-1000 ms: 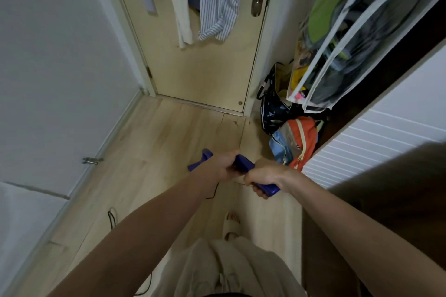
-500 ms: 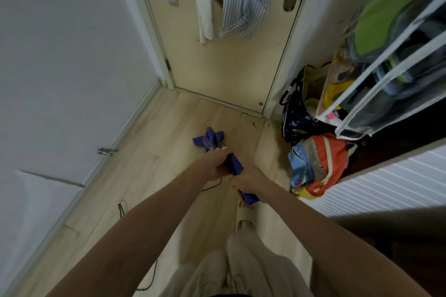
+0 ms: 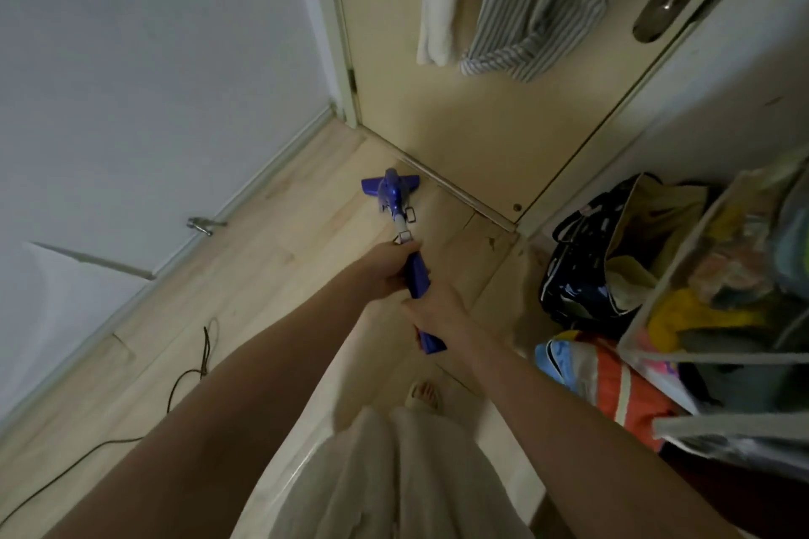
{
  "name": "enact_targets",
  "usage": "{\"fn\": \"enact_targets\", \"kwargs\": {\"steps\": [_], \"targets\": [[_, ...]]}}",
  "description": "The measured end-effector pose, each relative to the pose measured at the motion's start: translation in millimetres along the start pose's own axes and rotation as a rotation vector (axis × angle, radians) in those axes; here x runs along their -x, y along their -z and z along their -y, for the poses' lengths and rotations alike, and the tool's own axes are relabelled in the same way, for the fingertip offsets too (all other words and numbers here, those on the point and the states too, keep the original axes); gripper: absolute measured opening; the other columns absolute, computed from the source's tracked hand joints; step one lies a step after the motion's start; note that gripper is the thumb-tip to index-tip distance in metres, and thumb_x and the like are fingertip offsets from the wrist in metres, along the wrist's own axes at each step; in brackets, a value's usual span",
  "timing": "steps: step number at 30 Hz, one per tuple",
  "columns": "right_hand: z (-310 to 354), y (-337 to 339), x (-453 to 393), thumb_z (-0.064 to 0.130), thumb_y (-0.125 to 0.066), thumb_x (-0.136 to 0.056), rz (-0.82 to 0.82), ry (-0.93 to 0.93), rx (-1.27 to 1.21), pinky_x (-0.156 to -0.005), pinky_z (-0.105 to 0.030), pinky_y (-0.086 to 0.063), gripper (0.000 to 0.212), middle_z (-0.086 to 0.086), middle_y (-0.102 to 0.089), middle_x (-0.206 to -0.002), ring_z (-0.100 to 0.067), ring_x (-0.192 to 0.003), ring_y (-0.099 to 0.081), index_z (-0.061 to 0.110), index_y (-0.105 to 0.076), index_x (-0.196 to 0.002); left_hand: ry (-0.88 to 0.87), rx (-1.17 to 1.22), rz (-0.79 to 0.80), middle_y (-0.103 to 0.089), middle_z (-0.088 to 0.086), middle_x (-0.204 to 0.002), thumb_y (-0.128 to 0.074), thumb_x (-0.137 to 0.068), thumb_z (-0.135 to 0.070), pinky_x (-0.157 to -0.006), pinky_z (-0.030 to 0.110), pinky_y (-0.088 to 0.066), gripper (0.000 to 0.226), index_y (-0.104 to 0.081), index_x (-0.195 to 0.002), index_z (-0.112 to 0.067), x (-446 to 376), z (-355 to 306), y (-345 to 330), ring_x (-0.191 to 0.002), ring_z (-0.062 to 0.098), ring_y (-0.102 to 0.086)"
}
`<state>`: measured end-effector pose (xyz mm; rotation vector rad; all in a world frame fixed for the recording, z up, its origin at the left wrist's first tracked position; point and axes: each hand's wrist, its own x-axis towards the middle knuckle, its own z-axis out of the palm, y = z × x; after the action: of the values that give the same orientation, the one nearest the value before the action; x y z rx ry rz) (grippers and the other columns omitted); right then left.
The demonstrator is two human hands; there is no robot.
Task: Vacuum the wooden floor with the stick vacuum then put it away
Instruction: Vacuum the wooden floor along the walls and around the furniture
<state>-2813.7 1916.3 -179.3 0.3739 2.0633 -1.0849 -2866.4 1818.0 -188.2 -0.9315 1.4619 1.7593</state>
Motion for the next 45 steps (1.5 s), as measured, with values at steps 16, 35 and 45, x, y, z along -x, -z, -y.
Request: {"fn": "enact_targets", "kwargs": {"steps": [16,35,45], "targets": [[26.4,21.6,6.4,0.009,-0.057,-0.087,0.052,-0.002,0.002,-0.051,-0.024,-0.049,0.026,-0.005,-0.057,-0.071,-0.014,-0.052,-0.056,0.003,-0.055,-0.112,-0.023,0.062,-0.020,-0.057,0.014,-0.095,-0.056,-0.097,-0.019,-0.079,0.034,-0.049,0.047,-0.040,-0.135,0.002,25.3,-27.5,-3.9,-0.087,0.024,-0.060],[23.8,-27.9,145.0,0.006,-0.053,-0.092,0.122,-0.072,0.053,-0.044,-0.022,-0.046,0.010,-0.004,-0.052,-0.065,-0.012,-0.051,-0.051,0.010,-0.050,-0.083,0.026,0.162,0.032,-0.053,0.018,-0.122,-0.057,-0.096,-0.015,-0.091,0.037,-0.049,0.042,-0.040,-0.129,0.002,123.9,54.3,37.2,-0.121,0.030,-0.054],[36.0,-84.3,86.6,0.010,-0.058,-0.088,0.110,-0.014,-0.060,-0.051,-0.022,-0.047,0.027,-0.002,-0.052,-0.073,-0.012,-0.057,-0.053,0.009,-0.051,-0.115,-0.042,0.110,-0.075,-0.058,0.015,-0.088,-0.058,-0.096,-0.018,-0.052,0.029,-0.050,0.046,-0.042,-0.133,0.005,91.7,40.5,84.0,-0.071,0.022,-0.060]]}}
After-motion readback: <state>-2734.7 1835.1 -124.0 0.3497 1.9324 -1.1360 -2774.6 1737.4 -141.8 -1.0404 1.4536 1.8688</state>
